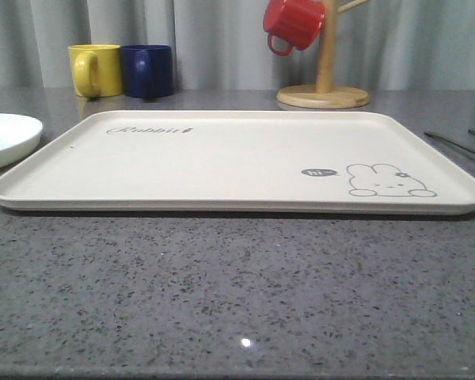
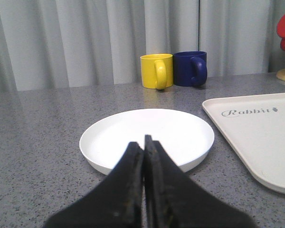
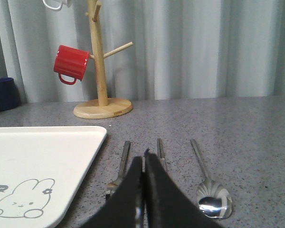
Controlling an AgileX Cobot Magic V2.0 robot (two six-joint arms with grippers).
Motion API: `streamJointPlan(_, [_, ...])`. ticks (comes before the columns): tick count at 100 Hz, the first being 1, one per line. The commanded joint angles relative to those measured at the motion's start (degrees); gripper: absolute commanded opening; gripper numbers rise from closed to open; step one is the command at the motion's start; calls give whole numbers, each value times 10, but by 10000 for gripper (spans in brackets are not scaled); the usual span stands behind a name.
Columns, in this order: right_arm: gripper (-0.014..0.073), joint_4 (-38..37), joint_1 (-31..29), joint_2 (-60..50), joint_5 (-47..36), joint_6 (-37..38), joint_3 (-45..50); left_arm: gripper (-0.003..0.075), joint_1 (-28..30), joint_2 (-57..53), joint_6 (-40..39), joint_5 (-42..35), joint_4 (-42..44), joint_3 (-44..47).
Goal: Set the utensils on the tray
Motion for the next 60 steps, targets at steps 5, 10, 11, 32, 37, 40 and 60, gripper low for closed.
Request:
streamJointPlan(5, [-68,-4,-3,-12,-47,-5,-10,-17,1,-19,-5,-48,0,23])
streamJointPlan(10, [-68,-4,-3,-12,-47,-5,-10,-17,1,-19,-5,-48,0,23])
streamJointPlan(11, [-68,-4,-3,-12,-47,-5,-10,-17,1,-19,-5,-48,0,23])
streamJointPlan(32, [-68,-4,-3,-12,-47,-5,-10,-17,1,-19,-5,-48,0,23])
streamJointPlan(37, [-68,-4,-3,-12,-47,-5,-10,-17,1,-19,-5,-48,0,22])
streamJointPlan(40, [-68,-4,-3,-12,-47,-5,-10,-17,1,-19,-5,-48,0,18])
streamJointPlan(60, [-68,-4,-3,-12,-47,-5,-10,-17,1,-10,-5,6,-47,-48])
